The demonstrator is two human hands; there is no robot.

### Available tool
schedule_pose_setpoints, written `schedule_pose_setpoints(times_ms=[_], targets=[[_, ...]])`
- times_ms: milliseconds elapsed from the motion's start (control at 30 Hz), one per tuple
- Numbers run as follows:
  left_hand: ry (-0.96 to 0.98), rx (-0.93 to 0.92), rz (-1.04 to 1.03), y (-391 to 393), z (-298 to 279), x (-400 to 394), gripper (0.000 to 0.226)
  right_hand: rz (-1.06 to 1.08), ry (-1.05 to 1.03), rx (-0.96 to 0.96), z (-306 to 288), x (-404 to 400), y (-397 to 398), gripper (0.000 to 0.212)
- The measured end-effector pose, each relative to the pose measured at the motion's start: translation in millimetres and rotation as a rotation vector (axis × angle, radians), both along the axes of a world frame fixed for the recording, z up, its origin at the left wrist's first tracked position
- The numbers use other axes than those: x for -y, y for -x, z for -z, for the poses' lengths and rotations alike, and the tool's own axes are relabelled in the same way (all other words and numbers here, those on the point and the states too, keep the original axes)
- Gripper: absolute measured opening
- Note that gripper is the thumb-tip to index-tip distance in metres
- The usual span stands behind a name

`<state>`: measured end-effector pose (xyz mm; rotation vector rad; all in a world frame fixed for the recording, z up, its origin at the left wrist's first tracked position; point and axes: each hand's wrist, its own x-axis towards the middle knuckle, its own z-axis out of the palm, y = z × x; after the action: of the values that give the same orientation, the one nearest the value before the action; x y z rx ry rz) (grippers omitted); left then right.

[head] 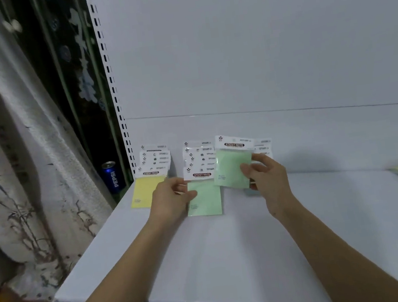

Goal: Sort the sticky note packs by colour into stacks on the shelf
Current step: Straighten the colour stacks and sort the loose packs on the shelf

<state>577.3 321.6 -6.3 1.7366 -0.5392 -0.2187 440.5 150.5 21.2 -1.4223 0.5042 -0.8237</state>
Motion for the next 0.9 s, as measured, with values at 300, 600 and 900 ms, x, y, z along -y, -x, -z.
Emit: schedule_pose_setpoints(times_ms=[300, 600, 900], targets=[[-0.163, 0.214, -0.089, -3.2, 7.8, 3.7, 0.046, 0.010, -0.012, 0.030, 5.9, 6.8, -0.9, 0.025], [-0.053, 0.201, -0.111, 5.6, 5.4, -1.0, 0.036, 0.011, -0.054, 0.042, 3.0, -1.1, 10.8, 0.018], [-0.093, 0.249, -0.105, 9.4, 1.9, -11.4, 0.021, -0.236, -0.008, -0.108, 11.1, -18.4, 11.9, 0.017]])
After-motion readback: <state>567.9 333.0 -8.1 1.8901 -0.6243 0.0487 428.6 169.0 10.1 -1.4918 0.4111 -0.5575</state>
